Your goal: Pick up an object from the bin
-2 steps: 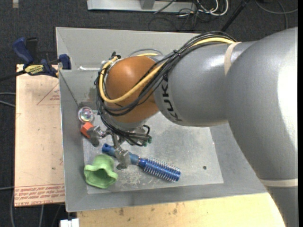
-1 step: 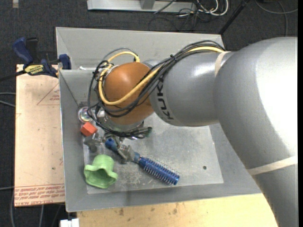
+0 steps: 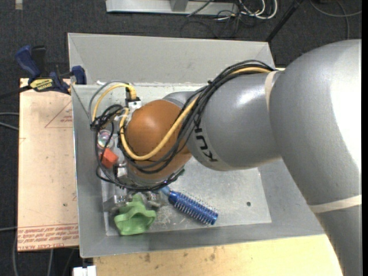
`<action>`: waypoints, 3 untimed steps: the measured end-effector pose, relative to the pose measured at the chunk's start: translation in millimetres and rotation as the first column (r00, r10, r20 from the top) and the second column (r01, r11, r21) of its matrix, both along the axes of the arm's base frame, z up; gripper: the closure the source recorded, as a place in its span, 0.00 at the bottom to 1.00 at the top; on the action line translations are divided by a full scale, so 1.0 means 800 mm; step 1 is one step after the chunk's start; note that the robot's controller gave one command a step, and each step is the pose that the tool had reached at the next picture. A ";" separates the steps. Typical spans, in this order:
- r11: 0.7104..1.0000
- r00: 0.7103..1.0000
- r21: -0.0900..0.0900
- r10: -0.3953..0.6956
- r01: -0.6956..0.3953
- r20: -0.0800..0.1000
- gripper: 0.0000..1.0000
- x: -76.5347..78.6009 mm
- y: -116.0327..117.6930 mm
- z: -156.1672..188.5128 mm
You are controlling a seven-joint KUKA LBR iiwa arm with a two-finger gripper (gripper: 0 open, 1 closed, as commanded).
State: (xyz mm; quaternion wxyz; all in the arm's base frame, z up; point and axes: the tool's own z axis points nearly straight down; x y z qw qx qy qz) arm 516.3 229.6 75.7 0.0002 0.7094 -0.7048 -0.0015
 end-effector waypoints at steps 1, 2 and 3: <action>1.000 1.000 0.000 -0.002 0.002 0.001 1.00 0.001 -0.001 0.000; 1.000 1.000 0.005 -0.003 0.003 0.012 1.00 0.008 0.005 0.141; 1.000 1.000 0.004 -0.001 0.000 0.012 1.00 -0.008 -0.003 0.241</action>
Offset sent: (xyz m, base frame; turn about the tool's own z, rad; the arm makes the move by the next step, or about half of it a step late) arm 0.0000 0.0000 0.0000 0.0000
